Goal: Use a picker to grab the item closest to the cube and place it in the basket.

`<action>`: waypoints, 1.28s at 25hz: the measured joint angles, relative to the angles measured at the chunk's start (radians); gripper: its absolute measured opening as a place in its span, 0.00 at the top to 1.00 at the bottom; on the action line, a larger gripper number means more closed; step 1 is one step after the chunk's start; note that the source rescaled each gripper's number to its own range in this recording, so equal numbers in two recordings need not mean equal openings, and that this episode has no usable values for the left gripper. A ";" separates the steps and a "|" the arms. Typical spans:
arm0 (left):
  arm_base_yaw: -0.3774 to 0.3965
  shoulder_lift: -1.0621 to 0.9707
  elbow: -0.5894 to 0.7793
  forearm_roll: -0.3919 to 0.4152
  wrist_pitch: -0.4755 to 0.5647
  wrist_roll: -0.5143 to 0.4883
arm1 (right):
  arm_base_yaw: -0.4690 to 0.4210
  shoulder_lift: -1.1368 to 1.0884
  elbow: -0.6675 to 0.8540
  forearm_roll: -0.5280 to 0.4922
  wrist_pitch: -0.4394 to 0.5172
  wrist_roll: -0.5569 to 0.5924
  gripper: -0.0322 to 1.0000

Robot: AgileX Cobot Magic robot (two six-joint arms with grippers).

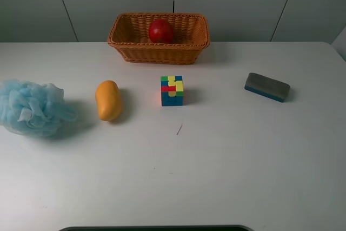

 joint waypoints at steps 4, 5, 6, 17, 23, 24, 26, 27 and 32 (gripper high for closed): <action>0.000 0.000 0.000 0.000 0.000 0.000 | -0.001 -0.220 0.238 0.083 -0.090 0.000 0.03; 0.000 0.000 0.000 0.000 0.000 0.000 | -0.001 -0.277 0.282 0.106 -0.110 0.000 0.03; 0.000 0.000 0.000 0.000 0.000 -0.002 | -0.001 -0.334 0.332 0.126 -0.129 0.000 0.03; 0.000 0.000 0.000 0.000 0.000 -0.004 | -0.001 -0.823 0.696 0.169 -0.166 0.033 0.03; 0.000 0.000 0.000 0.000 0.000 -0.007 | 0.013 -0.939 0.787 0.107 -0.112 0.136 0.03; 0.000 0.000 0.000 0.000 0.000 -0.007 | 0.028 -0.952 0.795 0.095 -0.099 0.156 0.03; 0.000 0.000 0.000 0.000 0.000 -0.009 | 0.065 -0.974 0.804 0.053 -0.071 0.197 0.03; 0.000 0.000 0.000 0.000 0.000 -0.009 | 0.086 -0.989 0.806 0.031 -0.053 0.215 0.03; 0.000 0.000 0.000 0.000 0.000 -0.011 | 0.145 -1.074 0.855 -0.052 -0.007 0.305 0.03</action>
